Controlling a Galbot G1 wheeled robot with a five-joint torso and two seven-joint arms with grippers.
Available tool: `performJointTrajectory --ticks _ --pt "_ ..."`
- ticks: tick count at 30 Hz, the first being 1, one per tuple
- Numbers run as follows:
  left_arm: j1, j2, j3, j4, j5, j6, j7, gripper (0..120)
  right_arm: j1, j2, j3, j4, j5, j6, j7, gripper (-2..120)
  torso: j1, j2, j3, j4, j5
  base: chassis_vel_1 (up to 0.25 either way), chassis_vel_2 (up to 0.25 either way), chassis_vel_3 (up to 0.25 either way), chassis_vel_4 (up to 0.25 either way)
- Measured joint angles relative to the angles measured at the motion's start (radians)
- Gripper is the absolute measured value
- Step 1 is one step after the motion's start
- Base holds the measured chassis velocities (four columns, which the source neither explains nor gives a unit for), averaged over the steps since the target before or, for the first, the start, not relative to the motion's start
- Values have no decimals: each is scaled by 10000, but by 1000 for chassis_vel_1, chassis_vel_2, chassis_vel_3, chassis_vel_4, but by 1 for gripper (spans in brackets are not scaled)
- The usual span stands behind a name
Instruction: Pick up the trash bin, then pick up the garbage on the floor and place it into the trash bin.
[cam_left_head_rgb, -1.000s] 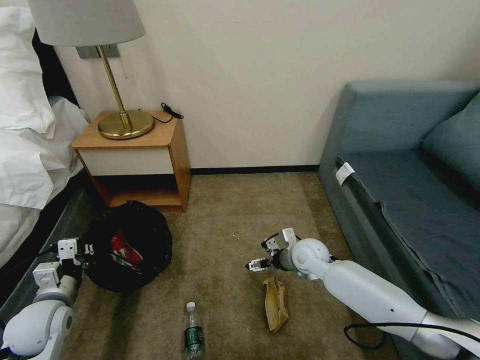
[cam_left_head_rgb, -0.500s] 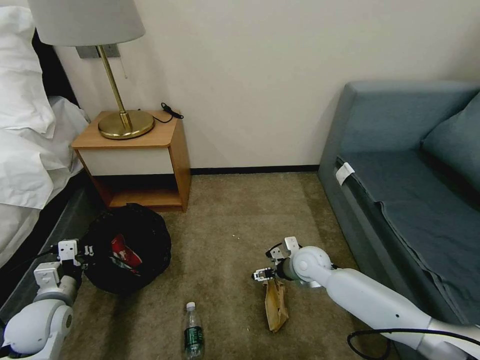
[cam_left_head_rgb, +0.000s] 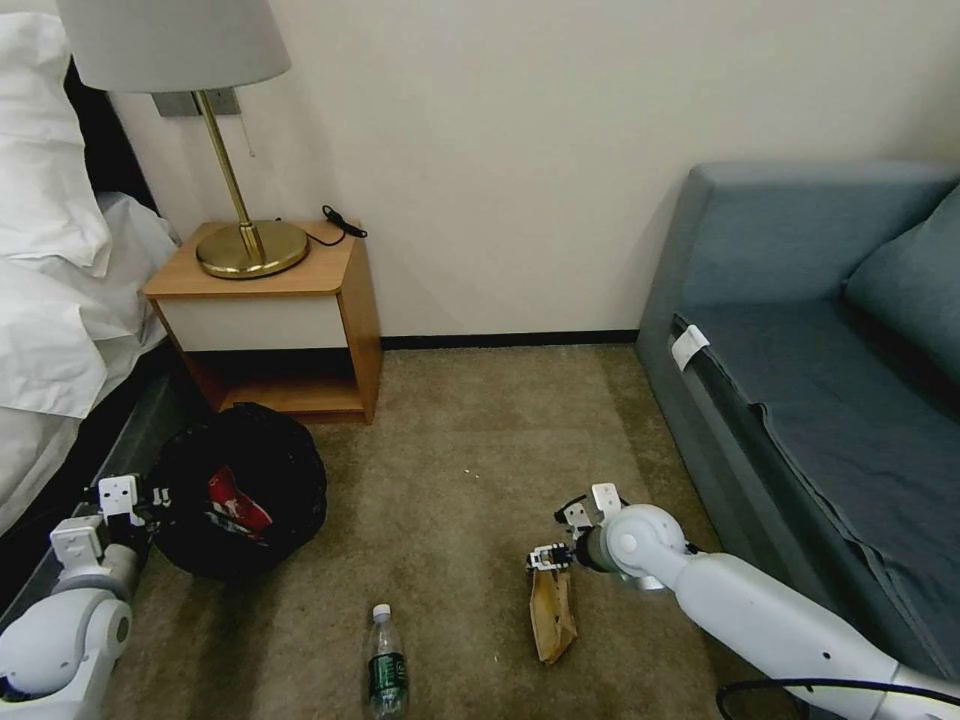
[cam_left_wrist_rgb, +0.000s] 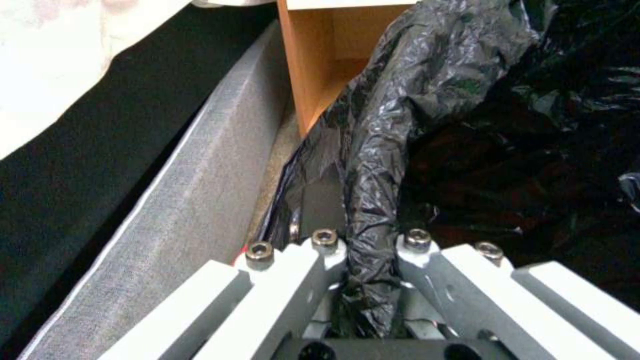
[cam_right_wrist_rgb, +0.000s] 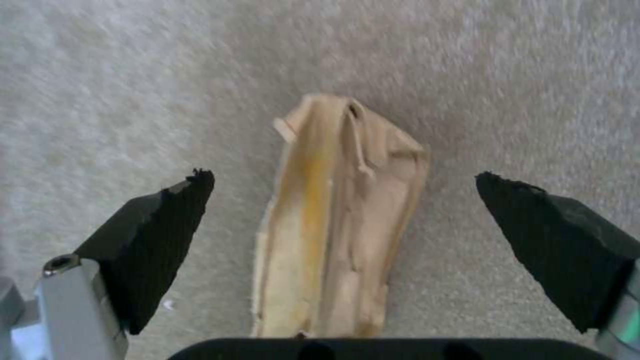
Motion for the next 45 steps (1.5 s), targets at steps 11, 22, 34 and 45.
performJointTrajectory --ticks 11,22,34,45 --pt "188 -107 27 -340 48 29 -10 1 -53 581 -121 -1115 -945 11 -615 100 0 0 0 1 1 0 0 0 0" --pt "436 -218 -7 -666 112 -20 -8 1 -106 846 -256 -1611 -1713 12 -974 100 0 0 -1 1 0 0 0 0 0" --pt "710 -301 -131 -952 124 -149 1 1 -367 1011 -251 -1700 -2207 12 -1315 82 0 0 -1 1 0 0 0 0 0" --pt "885 -386 -245 -1130 123 -219 10 1 -449 931 -97 -1335 -2271 13 -1288 37 0 0 -1 1 0 0 0 0 0"
